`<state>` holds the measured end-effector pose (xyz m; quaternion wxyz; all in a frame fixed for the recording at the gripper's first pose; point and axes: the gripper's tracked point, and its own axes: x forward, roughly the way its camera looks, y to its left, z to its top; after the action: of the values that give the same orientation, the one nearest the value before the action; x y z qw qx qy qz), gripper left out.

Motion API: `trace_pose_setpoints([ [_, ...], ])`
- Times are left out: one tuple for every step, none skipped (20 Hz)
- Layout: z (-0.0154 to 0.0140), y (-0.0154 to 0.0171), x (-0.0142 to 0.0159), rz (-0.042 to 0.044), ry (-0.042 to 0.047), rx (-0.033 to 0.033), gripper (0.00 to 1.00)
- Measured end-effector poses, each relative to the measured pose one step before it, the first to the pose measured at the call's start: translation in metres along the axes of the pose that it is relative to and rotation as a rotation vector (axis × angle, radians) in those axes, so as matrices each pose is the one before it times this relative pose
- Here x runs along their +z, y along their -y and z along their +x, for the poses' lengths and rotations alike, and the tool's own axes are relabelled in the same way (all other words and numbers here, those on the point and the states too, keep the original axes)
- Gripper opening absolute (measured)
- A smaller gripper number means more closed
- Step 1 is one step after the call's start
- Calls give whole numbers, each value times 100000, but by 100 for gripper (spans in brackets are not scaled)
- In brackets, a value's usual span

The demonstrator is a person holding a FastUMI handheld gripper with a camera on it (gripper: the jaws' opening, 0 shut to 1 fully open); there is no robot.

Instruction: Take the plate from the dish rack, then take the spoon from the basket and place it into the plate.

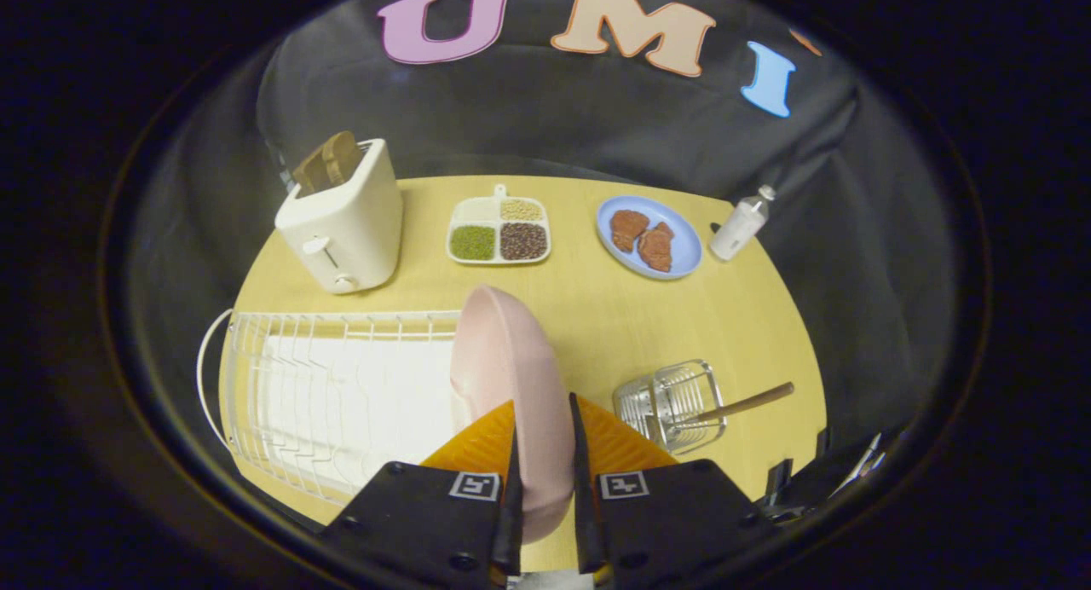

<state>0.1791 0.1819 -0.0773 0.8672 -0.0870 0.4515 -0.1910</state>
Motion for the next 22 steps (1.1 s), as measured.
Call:
trace_pose_setpoints([
  [-273,114,468,263,1807,-725,26],
  [-413,299,450,-768,2321,-1175,26],
  [-379,179,508,428,1952,-581,26],
  [-63,-62,49,-593,876,-786,25],
  [-179,107,-108,-1862,56,-1410,25],
  [-98,-181,198,-351,1063,-686,25],
  [18,62,519,-146,2173,-1405,25],
  [29,-45,378,-590,981,-1091,26],
  [-112,-11,253,-1213,947,-1224,25],
  [10,-237,408,-1679,1394,-936,25],
  [-83,-38,642,-2215,2201,-1512,25],
  [-94,287,794,-2309,2928,-2627,25],
  [-334,9,1126,-2910,3107,-918,25],
  [-325,38,1054,-1625,3357,-992,25],
  [-622,185,970,-459,2550,-495,25],
  [-411,218,755,-596,2516,-400,25],
  [-517,362,720,82,2225,54,25],
  [-466,173,452,931,1748,1194,25],
  [-529,3,396,1854,1359,2344,25],
  [-522,63,111,1682,766,3052,25],
  [-597,153,164,1317,889,3104,25],
  [-539,556,-23,872,1087,1923,25],
])
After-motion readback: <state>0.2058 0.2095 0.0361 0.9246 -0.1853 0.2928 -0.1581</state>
